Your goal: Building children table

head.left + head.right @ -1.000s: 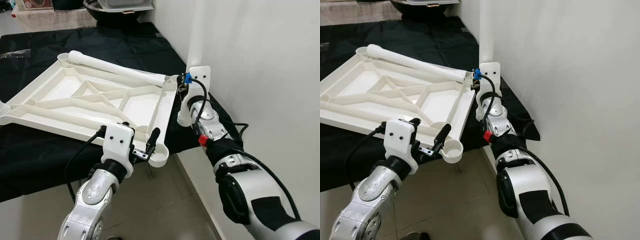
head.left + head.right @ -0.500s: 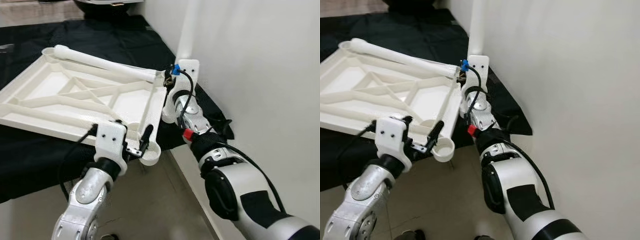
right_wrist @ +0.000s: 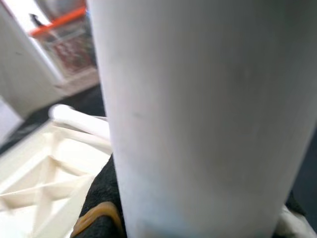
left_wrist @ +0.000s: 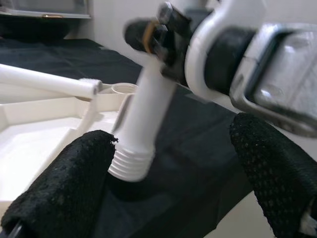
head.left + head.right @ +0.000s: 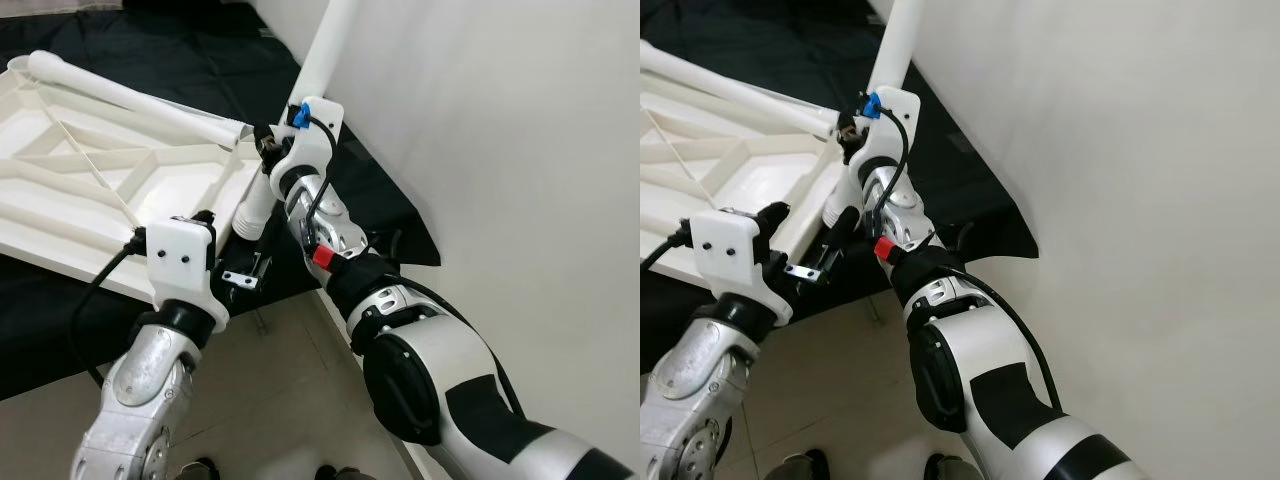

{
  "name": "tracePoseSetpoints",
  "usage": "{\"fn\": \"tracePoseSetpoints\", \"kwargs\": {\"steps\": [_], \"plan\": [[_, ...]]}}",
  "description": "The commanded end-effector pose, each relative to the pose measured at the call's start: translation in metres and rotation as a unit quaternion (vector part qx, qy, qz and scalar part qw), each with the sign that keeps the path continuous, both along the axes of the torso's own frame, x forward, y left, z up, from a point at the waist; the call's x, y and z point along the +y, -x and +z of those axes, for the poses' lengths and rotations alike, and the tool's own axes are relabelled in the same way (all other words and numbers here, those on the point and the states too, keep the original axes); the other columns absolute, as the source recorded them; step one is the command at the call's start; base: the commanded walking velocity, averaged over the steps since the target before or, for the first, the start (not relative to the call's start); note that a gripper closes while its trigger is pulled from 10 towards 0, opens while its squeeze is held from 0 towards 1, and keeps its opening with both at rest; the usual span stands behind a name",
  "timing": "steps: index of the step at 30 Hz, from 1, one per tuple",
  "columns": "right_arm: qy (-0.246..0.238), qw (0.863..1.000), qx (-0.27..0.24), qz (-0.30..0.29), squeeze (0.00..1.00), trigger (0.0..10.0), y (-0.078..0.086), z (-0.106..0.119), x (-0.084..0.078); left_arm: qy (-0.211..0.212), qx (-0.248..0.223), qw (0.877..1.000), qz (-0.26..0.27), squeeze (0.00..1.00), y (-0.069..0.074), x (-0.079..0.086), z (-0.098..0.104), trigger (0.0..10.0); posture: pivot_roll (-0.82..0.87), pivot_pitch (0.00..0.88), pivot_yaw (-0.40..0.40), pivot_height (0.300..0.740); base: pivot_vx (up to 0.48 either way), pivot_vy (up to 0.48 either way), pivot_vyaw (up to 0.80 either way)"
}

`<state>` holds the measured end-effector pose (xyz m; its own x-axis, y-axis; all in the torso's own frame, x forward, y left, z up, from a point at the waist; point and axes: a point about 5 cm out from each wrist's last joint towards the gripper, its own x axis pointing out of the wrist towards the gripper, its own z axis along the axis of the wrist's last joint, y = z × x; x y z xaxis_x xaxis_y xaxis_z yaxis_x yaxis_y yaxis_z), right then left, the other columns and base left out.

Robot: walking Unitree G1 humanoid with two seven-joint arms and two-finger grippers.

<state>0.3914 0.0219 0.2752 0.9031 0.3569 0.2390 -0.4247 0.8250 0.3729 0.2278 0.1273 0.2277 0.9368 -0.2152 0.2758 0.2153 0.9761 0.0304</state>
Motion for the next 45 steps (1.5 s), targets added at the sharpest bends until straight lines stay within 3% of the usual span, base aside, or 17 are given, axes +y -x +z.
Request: {"fn": "tracePoseSetpoints", "kwargs": {"steps": [1,4,7,9,14,16,17,23,35,45], "plan": [[-0.007,0.999,-0.019,0.044,0.00,10.0,0.013,0.005,0.024,-0.002,0.007,1.000,-0.009,0.00,0.001,-0.005,-0.005,10.0,0.13,0.202,-0.173,0.740,0.000,0.000,0.00],[0.020,0.998,-0.044,0.028,0.00,10.0,0.009,0.005,0.012,-0.003,0.013,1.000,-0.015,0.00,0.002,-0.007,-0.007,10.0,0.12,0.197,-0.168,0.740,0.000,0.000,0.00],[0.054,0.992,-0.112,-0.009,0.00,10.0,0.000,0.005,-0.035,-0.003,0.029,0.999,-0.026,0.00,0.000,-0.011,-0.015,10.0,0.11,0.165,-0.147,0.740,0.000,0.000,0.00],[0.056,0.986,-0.152,-0.027,0.00,10.0,0.001,0.011,-0.057,-0.004,0.034,0.999,-0.030,0.00,-0.002,-0.013,-0.019,10.0,0.11,0.153,-0.137,0.740,0.000,0.000,0.22],[0.054,0.981,-0.181,-0.045,0.00,10.0,0.003,0.021,-0.077,-0.006,0.035,0.999,-0.040,0.00,-0.004,-0.017,-0.022,10.0,0.10,0.138,-0.127,0.740,0.000,0.000,0.59],[0.054,0.981,-0.181,-0.045,0.00,10.0,0.003,0.021,-0.077,-0.006,0.035,0.999,-0.040,0.00,-0.004,-0.017,-0.022,10.0,0.10,0.138,-0.127,0.740,0.000,0.000,0.80],[0.052,0.977,-0.199,-0.051,0.00,10.0,0.009,0.029,-0.093,-0.008,0.036,0.998,-0.048,0.00,-0.006,-0.021,-0.024,10.0,0.10,0.106,-0.102,0.740,0.000,0.000,0.80],[0.066,0.974,-0.215,-0.038,0.00,10.0,0.014,0.030,-0.099,-0.009,0.041,0.998,-0.055,0.00,-0.007,-0.023,-0.029,10.0,0.11,0.081,-0.091,0.740,0.000,0.000,0.80],[0.113,0.979,-0.166,-0.014,0.00,10.0,0.020,-0.015,-0.120,-0.004,0.065,0.996,-0.063,0.00,0.002,-0.030,-0.047,10.0,0.11,0.041,-0.086,0.740,0.000,0.000,0.80],[0.122,0.980,-0.158,-0.018,0.00,10.0,0.021,-0.014,-0.126,-0.003,0.065,0.996,-0.065,0.00,0.000,-0.031,-0.050,10.0,0.10,0.028,-0.082,0.740,0.000,0.000,0.80]]}}
